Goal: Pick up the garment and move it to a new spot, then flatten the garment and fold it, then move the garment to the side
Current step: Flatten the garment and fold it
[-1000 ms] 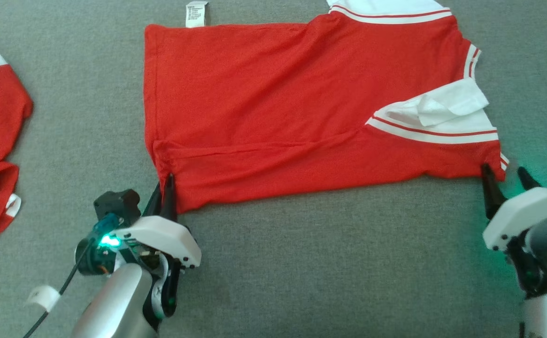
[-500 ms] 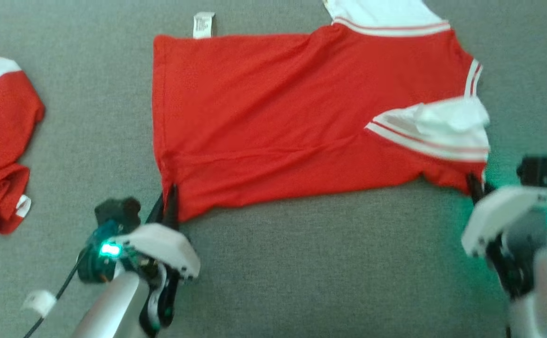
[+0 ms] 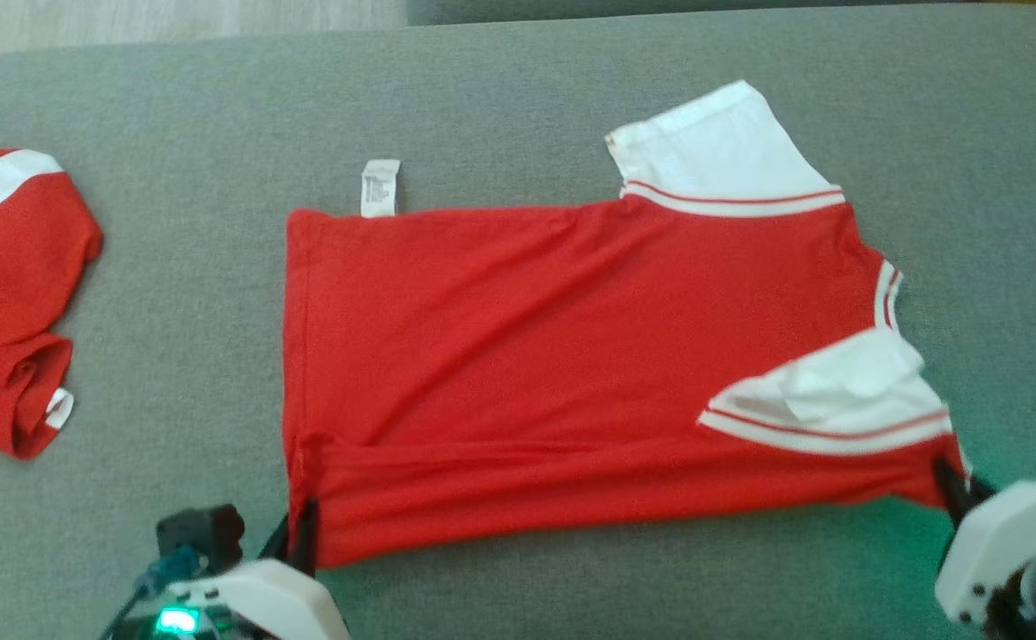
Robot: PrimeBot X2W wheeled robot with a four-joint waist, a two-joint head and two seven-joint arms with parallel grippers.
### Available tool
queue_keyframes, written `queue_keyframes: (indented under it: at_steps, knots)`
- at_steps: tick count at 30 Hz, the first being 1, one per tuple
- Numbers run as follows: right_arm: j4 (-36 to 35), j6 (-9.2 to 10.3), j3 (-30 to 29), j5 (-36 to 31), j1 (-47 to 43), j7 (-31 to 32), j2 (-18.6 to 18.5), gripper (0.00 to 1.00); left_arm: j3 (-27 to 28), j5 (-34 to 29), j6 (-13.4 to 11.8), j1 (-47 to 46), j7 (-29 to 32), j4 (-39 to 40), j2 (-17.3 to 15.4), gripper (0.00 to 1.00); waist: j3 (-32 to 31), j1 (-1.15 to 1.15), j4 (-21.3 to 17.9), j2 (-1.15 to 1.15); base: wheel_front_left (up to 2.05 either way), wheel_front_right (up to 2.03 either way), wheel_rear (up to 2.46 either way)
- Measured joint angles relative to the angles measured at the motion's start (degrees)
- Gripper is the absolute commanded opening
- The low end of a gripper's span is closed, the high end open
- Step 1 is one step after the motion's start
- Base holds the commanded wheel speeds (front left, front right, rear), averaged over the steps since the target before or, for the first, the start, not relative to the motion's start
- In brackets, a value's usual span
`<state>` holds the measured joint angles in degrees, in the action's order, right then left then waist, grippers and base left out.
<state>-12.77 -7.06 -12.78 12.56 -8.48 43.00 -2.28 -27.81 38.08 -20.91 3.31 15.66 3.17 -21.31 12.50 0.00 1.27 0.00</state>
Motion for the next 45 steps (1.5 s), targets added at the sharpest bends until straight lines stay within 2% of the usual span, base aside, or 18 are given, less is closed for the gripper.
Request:
queue_keyframes:
  at_steps: [1, 2, 3, 9, 12, 16, 18, 21, 24, 28, 30, 36, 42, 43, 44, 45]
  knots:
    - [0.4, 0.0, -0.2, 0.4, -0.8, 0.5, 0.0, 0.1, -0.2, -0.2, -0.3, 0.6, 0.0, 0.5, 0.0, 0.33, 0.0, 0.0, 0.1, 0.0, 0.0, 0.0, 0.0]
    - [0.7, 0.0, -0.3, 0.7, -1.3, 0.9, 0.0, 0.81, -0.4, -0.4, -0.3, 0.9, 0.0, 0.6, -0.1, 0.89, 0.0, 0.0, 0.3, 0.0, 0.0, 0.0, 0.0]
    - [1.1, 0.0, -0.2, 1.1, -1.8, 1.0, 0.0, 1.0, -0.4, -0.3, -0.3, 1.0, 0.1, 0.6, -0.1, 1.0, 0.1, 0.0, 0.3, 0.0, 0.0, 0.0, 0.0]
    - [1.1, 0.0, 1.5, 0.9, -1.1, 0.4, 0.0, 1.0, -0.5, -0.3, 0.4, 0.1, 0.1, -0.3, -0.1, 1.0, 0.5, 0.0, 0.3, 0.0, 0.0, 0.0, 0.0]
    - [-0.6, 0.0, 3.5, -0.5, 3.7, 1.1, -0.9, 1.0, -0.4, 0.0, 2.6, -3.3, 1.1, -0.7, -0.6, 1.0, 1.1, 0.0, 0.2, 0.0, 0.0, 0.0, 0.0]
    - [-1.1, 0.0, 8.1, 0.8, 17.7, 4.0, -6.1, 1.0, 0.8, 3.2, 9.0, -14.7, 4.7, -2.4, -2.9, 1.0, 2.5, 0.01, -0.3, 0.0, 0.0, 0.0, 0.0]
    - [1.0, 0.0, 10.8, 2.9, 25.1, 5.1, -8.8, 1.0, 1.9, 6.0, 13.2, -20.9, 7.7, -4.5, -3.7, 1.0, 3.5, 0.02, -0.8, 0.0, 0.0, 0.0, 0.0]
    - [6.1, 0.0, 15.6, 5.9, 34.2, 5.8, -11.2, 1.0, 2.1, 9.2, 18.3, -28.3, 12.8, -8.7, -5.5, 1.0, 5.0, 0.02, -1.8, 0.0, 0.0, 0.0, 0.0]
    - [11.5, 0.0, 20.6, 8.2, 41.5, 5.6, -11.8, 1.0, 2.2, 11.4, 20.7, -33.4, 18.3, -12.9, -7.6, 1.0, 6.5, 0.02, -3.1, 0.0, 0.0, 0.0, 0.0]
    - [17.6, 0.0, 26.1, 10.2, 49.4, 3.2, -12.5, 1.0, 2.1, 12.3, 21.5, -37.6, 23.5, -16.6, -9.4, 1.0, 8.5, 0.02, -4.7, 0.0, 0.0, 0.0, 0.0]
    - [20.1, 0.0, 27.8, 10.8, 52.1, 1.9, -12.6, 1.0, 2.1, 11.6, 21.4, -39.1, 23.7, -17.9, -9.6, 1.0, 9.5, 0.02, -5.4, 0.0, 0.0, 0.0, 0.0]
    - [25.6, 0.0, 31.1, 12.2, 56.3, -1.5, -12.7, 1.0, 1.7, 8.0, 19.9, -43.1, 23.6, -21.7, -9.9, 1.0, 12.1, 0.02, -6.5, 0.0, 0.0, 0.0, 0.0]
    - [29.2, 0.0, 33.4, 13.5, 58.6, -3.9, -13.0, 1.0, -0.1, 5.8, 18.4, -45.9, 27.2, -22.7, -10.8, 1.0, 13.5, 0.0, -6.6, 0.0, 0.0, 0.0, 0.0]
    - [29.5, 0.0, 33.5, 13.7, 58.8, -4.0, -13.1, 1.0, -0.2, 6.1, 18.4, -46.3, 28.3, -22.7, -10.8, 0.9, 13.5, 0.0, -6.5, 0.0, 0.0, 0.0, 0.0]
    - [30.0, 0.0, 33.7, 13.7, 59.0, -4.3, -13.3, 1.0, -0.1, 6.9, 18.0, -46.6, 29.5, -22.6, -10.7, 0.6, 13.6, 0.0, -6.4, 0.0, 0.0, 0.0, 0.0]
    - [30.3, 0.0, 33.8, 13.8, 59.3, -4.4, -13.5, 1.0, -0.1, 7.6, 17.8, -46.6, 30.9, -22.5, -10.7, 0.39, 13.6, 0.0, -6.2, 0.0, 0.0, 0.0, 0.0]
